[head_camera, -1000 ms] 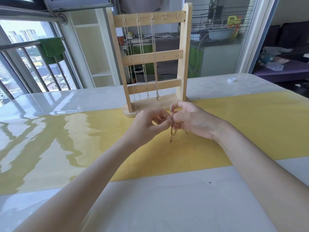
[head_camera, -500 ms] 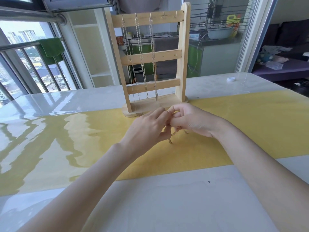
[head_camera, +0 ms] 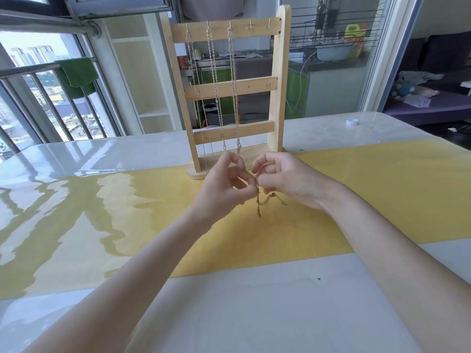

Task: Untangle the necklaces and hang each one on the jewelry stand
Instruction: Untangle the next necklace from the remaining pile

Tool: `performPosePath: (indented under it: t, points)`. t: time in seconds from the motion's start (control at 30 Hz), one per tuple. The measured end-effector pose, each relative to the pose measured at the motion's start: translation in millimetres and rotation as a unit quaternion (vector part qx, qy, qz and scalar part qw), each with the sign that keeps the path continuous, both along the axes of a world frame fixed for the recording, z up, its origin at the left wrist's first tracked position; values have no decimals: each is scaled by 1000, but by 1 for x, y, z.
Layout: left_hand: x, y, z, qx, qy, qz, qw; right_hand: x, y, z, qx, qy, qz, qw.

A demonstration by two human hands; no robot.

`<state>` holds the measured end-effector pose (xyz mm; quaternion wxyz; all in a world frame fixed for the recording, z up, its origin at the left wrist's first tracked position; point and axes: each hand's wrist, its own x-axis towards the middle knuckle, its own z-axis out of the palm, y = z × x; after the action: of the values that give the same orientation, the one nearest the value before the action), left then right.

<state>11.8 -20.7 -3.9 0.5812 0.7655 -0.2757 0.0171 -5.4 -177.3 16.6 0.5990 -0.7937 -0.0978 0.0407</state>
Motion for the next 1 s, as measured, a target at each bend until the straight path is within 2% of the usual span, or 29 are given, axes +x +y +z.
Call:
performPosePath:
  t: [0.1, 0.2, 0.43, 0.63, 0.83, 0.93, 1.0]
  points:
    - [1, 3, 2, -69, 106, -4, 992, 2, -6, 1, 77, -3, -14, 997]
    - [5, 8, 2, -102, 159, -7, 982, 3, -10, 2, 87, -23, -10, 996]
    - [3, 6, 1, -101, 184, 42, 977, 4, -6, 0, -12, -58, -39, 997]
    - [1, 4, 1, -77, 155, 71, 982, 3, -6, 0, -55, -41, -41, 997]
    - [-2, 1, 3, -20, 78, 49, 996, 0, -5, 1, -67, 6, -17, 998]
    - [3, 4, -2, 79, -61, 46, 994, -1, -1, 3, -107, -11, -21, 994]
    - [3, 3, -6, 154, -165, 50, 973, -1, 2, 3, -146, -24, -34, 988]
